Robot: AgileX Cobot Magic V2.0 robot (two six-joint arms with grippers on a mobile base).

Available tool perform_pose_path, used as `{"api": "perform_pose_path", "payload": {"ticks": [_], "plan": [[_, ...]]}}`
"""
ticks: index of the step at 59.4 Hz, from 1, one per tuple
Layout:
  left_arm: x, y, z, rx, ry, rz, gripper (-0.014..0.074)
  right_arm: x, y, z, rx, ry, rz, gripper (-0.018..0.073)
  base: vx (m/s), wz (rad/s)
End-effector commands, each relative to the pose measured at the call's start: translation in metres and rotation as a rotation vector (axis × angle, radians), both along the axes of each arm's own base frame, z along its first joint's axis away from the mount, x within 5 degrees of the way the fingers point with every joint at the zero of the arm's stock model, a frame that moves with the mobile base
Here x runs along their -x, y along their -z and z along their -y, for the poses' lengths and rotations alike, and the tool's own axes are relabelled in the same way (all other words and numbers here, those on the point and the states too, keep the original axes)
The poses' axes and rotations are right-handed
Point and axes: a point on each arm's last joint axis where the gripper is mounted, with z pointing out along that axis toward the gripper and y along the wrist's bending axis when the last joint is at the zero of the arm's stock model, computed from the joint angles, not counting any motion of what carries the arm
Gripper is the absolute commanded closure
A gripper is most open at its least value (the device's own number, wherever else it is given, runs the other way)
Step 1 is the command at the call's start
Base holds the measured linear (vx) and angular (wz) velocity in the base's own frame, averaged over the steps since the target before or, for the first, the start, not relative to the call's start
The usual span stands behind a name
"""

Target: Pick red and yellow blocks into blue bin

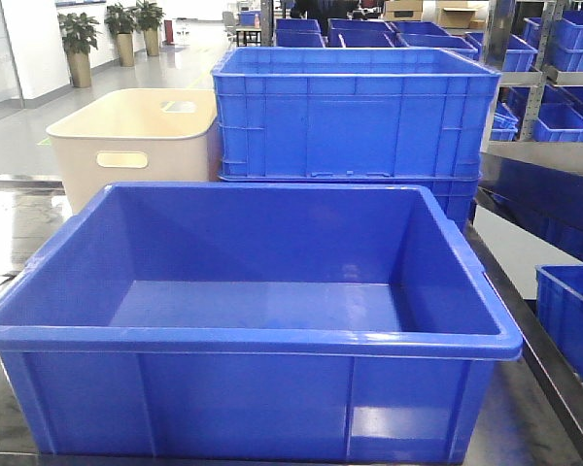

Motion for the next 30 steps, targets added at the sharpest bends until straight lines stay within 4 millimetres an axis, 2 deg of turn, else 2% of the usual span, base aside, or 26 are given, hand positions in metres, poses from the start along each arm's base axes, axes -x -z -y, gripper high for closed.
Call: {"api": "perform_pose_path", "payload": {"ticks": [1,9,17,30], "plan": [[0.003,-0.014,-0.001,0.016,-0.004,0.113,0.0561,0.004,0.002,0.008,-0.034,0.094,0.239,0.0569,0.00,0.00],[0.003,-0.014,-0.001,0.016,-0.004,0.113,0.0561,0.017,0.035,0.014,-0.077,0.182,0.361,0.0569,0.00,0.00],[0.003,-0.014,-0.001,0.016,-0.004,0.113,0.0561,0.023,0.066,0.016,-0.071,0.215,0.405,0.0569,0.00,0.00],[0.003,-0.014,-0.001,0.016,-0.004,0.113,0.0561,0.024,0.093,0.016,-0.050,0.203,0.486,0.0569,0.00,0.00]]}}
